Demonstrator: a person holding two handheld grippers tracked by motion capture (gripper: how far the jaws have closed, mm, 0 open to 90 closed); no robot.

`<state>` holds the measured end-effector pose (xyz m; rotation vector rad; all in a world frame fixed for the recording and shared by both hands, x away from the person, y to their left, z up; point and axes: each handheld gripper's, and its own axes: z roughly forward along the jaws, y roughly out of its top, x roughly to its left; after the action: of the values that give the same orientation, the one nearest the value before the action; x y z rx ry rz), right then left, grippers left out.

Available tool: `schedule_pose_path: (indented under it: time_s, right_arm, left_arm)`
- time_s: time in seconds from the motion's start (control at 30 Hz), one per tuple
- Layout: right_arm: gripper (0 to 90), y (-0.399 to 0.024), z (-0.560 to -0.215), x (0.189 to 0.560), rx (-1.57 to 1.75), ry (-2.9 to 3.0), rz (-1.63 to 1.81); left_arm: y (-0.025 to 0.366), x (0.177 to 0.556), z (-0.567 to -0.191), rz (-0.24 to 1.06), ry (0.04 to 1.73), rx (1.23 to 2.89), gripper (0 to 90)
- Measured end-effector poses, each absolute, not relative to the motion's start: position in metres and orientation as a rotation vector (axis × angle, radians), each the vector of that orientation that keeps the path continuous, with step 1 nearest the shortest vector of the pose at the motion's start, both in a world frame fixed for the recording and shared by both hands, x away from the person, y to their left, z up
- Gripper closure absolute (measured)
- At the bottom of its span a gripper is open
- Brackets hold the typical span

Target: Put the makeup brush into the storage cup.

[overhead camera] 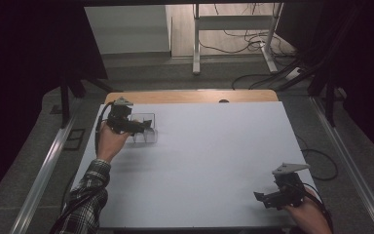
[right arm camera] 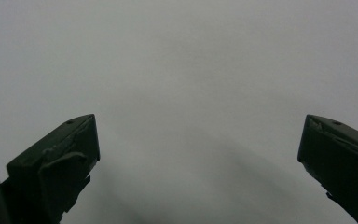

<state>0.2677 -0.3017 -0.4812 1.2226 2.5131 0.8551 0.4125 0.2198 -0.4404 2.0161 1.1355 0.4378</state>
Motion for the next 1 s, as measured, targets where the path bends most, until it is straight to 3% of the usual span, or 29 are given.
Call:
schedule_pose_path:
  time_s: [1.0]
  right_arm:
    - [0.0,-0.303,-0.478,0.267,1.231,2.481,0.906]
  left_arm:
    - [0.220,0.390,-0.430,0.482,1.092,2.051,0.1]
